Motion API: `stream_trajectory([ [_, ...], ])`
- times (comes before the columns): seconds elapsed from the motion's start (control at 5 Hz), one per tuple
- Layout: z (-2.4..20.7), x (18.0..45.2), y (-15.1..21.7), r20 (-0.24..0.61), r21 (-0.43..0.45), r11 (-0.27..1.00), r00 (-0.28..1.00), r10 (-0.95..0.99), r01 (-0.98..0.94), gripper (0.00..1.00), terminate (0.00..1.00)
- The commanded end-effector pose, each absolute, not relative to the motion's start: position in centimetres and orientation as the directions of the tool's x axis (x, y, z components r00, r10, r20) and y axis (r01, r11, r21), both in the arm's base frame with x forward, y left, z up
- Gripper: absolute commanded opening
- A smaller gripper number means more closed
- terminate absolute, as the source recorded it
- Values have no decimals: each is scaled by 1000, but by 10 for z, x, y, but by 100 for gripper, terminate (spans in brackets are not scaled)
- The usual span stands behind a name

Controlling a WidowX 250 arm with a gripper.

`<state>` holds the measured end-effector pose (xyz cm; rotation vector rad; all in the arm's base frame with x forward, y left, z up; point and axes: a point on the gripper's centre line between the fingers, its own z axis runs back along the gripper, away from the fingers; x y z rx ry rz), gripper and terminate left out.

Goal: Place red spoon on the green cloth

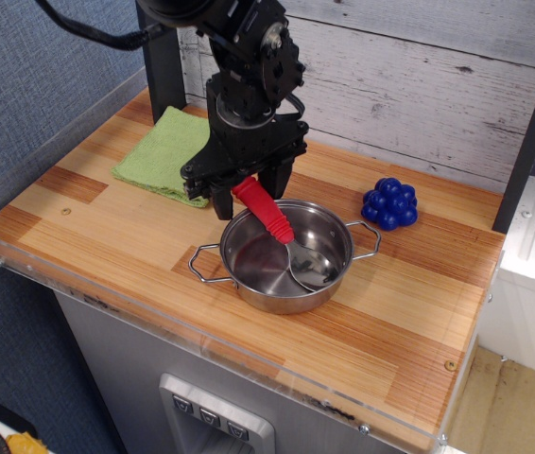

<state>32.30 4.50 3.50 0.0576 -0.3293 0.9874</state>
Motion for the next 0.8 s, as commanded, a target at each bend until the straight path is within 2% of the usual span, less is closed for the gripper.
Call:
stream_trajectory([
  [0.0,59,334,54,321,-150,546,482,815,-824,0,0],
  [0.6,90,334,54,303,-220,522,451,839,-824,0,0],
])
